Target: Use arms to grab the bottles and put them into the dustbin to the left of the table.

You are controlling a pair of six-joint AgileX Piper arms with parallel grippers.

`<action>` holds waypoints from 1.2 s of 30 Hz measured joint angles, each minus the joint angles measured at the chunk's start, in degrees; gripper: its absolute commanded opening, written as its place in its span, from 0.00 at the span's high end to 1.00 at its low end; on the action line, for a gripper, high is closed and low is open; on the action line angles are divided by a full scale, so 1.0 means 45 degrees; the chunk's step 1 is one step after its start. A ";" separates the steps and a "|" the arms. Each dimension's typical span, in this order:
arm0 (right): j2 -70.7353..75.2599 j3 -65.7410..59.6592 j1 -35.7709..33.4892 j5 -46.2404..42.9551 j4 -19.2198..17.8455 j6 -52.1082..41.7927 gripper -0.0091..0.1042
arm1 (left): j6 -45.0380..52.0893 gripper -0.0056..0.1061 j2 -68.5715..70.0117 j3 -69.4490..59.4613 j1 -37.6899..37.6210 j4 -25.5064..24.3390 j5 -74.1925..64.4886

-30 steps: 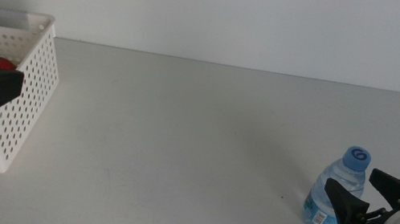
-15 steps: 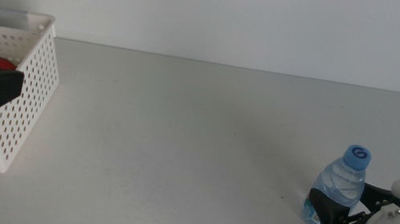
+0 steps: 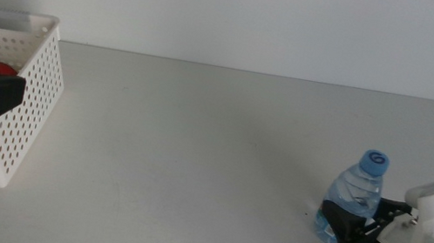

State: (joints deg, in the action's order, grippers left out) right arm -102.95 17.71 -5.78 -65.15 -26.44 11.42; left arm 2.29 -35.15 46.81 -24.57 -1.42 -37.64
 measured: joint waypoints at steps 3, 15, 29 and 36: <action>-0.0100 0.0918 -0.0830 0.0575 -0.0141 0.0493 0.93 | 0.0000 0.20 0.0000 0.0000 0.0000 0.0000 0.0000; -0.2064 0.8555 -0.4287 0.4873 -0.0681 0.2600 0.93 | 0.0000 0.20 0.0000 0.0000 0.0000 0.0000 0.0000; -0.5860 1.3061 -0.5367 0.5433 -0.0724 0.3205 0.83 | 0.0000 0.20 0.0000 0.0000 0.0000 0.0000 0.0000; -0.5873 1.3100 -0.5419 0.5446 -0.0727 0.2353 0.46 | 0.0000 0.20 0.0000 0.0000 0.0000 0.0000 0.0000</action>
State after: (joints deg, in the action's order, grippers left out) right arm -129.38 76.66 -30.17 -40.64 -29.72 22.01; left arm 2.29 -35.15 46.81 -24.57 -1.42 -37.64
